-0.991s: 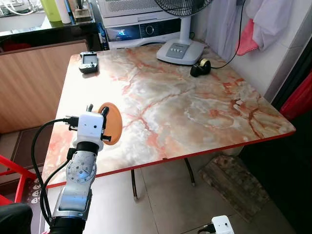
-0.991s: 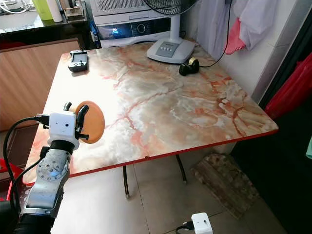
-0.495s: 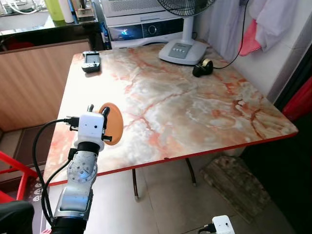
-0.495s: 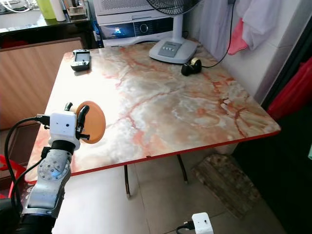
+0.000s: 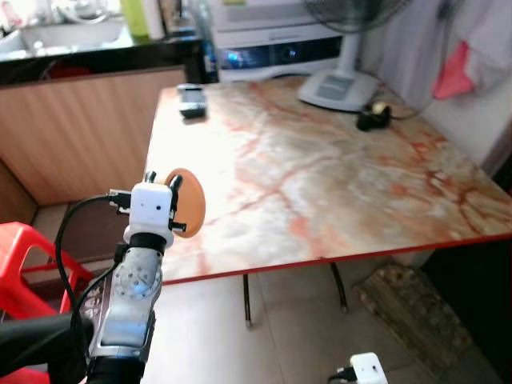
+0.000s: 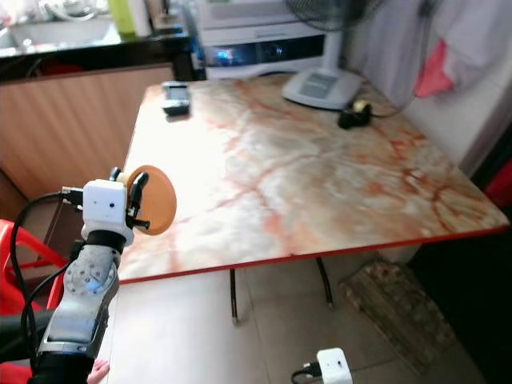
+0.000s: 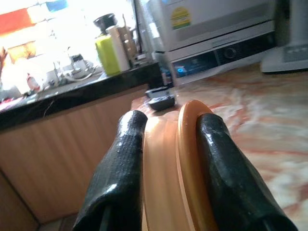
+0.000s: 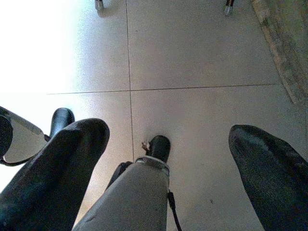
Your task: Restocking fridge
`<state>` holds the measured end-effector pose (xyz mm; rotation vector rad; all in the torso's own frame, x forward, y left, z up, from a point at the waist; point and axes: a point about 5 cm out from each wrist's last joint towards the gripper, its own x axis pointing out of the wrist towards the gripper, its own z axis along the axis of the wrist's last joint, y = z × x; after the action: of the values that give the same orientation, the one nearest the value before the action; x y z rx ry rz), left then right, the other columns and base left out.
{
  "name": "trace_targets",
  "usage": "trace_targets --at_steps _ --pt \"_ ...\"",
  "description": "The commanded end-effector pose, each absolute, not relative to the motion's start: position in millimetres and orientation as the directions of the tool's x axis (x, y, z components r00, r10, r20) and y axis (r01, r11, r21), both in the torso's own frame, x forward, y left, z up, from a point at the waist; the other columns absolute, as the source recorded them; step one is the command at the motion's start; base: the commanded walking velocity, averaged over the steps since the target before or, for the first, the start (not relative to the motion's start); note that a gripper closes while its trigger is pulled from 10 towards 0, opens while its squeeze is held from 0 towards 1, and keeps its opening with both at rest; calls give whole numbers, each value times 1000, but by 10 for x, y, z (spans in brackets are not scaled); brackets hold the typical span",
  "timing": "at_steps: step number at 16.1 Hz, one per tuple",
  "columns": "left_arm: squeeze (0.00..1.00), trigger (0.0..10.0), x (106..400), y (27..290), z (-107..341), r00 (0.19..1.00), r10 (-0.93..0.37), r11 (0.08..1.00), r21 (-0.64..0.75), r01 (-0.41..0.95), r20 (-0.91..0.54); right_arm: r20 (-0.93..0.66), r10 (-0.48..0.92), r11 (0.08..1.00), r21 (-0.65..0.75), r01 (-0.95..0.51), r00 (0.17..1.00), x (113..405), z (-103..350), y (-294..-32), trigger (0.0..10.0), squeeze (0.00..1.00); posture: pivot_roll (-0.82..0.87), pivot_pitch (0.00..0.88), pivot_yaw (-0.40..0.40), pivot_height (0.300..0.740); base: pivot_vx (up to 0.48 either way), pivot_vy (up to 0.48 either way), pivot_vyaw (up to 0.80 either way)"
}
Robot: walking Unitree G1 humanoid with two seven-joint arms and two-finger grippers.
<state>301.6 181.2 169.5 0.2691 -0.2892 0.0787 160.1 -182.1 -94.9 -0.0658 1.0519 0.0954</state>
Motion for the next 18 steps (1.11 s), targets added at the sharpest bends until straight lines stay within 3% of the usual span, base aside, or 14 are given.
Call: trace_targets --at_steps 1,5,18 --pt "0 10000 3016 1815 1741 952 35 960 256 -117 305 -869 56 994 4 -106 492 1588 -957 -1792 10000 0 3 0 26 740 0 412 0" --pt "0 10000 3016 1815 1741 952 35 960 256 -117 305 -869 56 994 4 -106 492 1588 -957 -1792 10000 0 5 0 24 740 0 412 0" --pt "0 10000 3019 1783 1727 955 -1 957 277 -85 297 -878 60 992 0 -124 476 1584 -960 -1798 10000 0 5 0 22 740 0 -19 -800"
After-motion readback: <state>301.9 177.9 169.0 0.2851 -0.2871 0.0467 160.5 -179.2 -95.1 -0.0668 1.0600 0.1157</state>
